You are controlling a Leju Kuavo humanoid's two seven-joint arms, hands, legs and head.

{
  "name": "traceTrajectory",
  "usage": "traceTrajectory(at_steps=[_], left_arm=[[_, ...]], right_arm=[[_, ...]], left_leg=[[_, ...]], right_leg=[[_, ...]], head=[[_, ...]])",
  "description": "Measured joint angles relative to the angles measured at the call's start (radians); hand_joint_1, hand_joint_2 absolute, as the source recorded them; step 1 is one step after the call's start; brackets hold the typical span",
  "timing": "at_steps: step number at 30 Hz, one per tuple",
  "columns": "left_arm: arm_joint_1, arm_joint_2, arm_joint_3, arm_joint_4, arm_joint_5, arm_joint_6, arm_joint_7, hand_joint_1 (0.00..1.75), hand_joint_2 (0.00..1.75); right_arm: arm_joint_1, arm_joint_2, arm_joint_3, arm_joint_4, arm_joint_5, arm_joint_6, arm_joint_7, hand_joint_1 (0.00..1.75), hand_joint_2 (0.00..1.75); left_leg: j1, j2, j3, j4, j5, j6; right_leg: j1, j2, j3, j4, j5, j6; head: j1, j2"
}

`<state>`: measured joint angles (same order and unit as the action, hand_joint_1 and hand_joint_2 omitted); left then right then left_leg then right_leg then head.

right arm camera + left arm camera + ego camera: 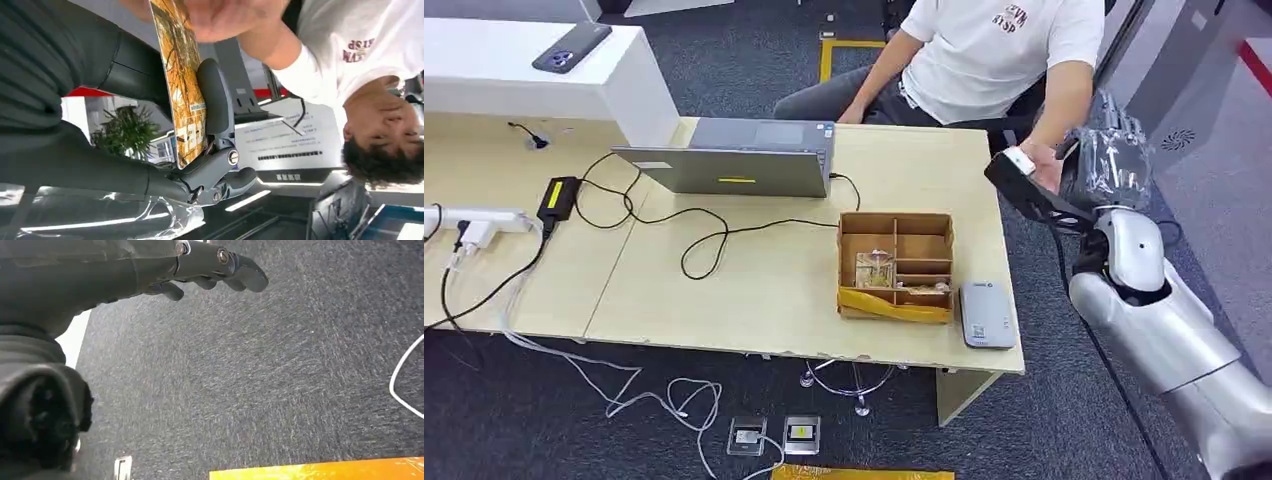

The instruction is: Pass the card to the sensor for recognition and then transmit it.

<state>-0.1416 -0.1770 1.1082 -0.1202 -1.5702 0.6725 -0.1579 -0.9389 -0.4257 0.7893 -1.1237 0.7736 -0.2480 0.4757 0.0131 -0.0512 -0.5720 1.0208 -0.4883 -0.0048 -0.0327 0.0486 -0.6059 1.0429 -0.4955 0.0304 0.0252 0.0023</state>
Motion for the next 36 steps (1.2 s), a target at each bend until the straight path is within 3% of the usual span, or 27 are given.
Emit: traceTrajectory(at_steps=[10, 16, 17, 23, 31, 36], left_arm=[[0.001, 0.004, -0.024, 0.0, 0.0, 0.0, 0.0, 0.0, 0.0], [0.001, 0.005, -0.028, 0.0, 0.0, 0.0, 0.0, 0.0, 0.0], [0.001, 0.005, -0.03, 0.0, 0.0, 0.0, -0.001, 0.0, 0.0], [0.001, 0.007, -0.05, 0.0, 0.0, 0.0, -0.006, 0.0, 0.0], [0.002, 0.011, -0.058, 0.0, 0.0, 0.0, -0.006, 0.0, 0.0], [0.002, 0.011, -0.059, 0.0, 0.0, 0.0, -0.006, 0.0, 0.0]], right_arm=[[-0.086, 0.079, 0.057, 0.138, -0.003, -0.002, -0.006, 1.75, 1.75], [-0.094, 0.097, 0.071, 0.171, -0.002, -0.002, -0.006, 1.75, 1.75], [-0.096, 0.1, 0.074, 0.177, 0.0, -0.002, -0.006, 0.0, 1.75], [-0.101, 0.12, 0.099, 0.229, 0.008, -0.021, 0.01, 0.0, 1.75], [-0.09, 0.12, 0.111, 0.254, -0.066, -0.176, -0.016, 0.0, 1.75], [-0.084, 0.12, 0.111, 0.254, -0.077, -0.193, -0.02, 0.0, 1.75]], left_leg=[[0.0, -0.002, -0.001, 0.0, 0.0, 0.0], [0.0, -0.002, -0.001, 0.0, 0.0, 0.0], [0.0, -0.001, 0.0, 0.0, 0.0, 0.0], [0.0, -0.001, 0.0, 0.0, 0.0, 0.0], [0.0, 0.0, 0.0, 0.0, 0.0, 0.0], [0.0, 0.0, 0.0, 0.0, 0.0, 0.0]], right_leg=[[0.0, -0.001, 0.0, 0.0, 0.0, 0.0], [0.0, -0.001, 0.0, 0.0, 0.0, 0.0], [0.0, -0.001, 0.0, 0.0, 0.0, 0.0], [0.0, -0.001, 0.0, 0.0, 0.0, 0.0], [0.0, -0.001, -0.001, 0.0, 0.0, 0.0], [0.0, -0.001, -0.001, 0.0, 0.0, 0.0]], head=[[0.0, 0.0], [0.0, 0.0], [0.0, 0.0], [0.0, 0.0], [0.0, 0.0], [0.0, 0.0]])
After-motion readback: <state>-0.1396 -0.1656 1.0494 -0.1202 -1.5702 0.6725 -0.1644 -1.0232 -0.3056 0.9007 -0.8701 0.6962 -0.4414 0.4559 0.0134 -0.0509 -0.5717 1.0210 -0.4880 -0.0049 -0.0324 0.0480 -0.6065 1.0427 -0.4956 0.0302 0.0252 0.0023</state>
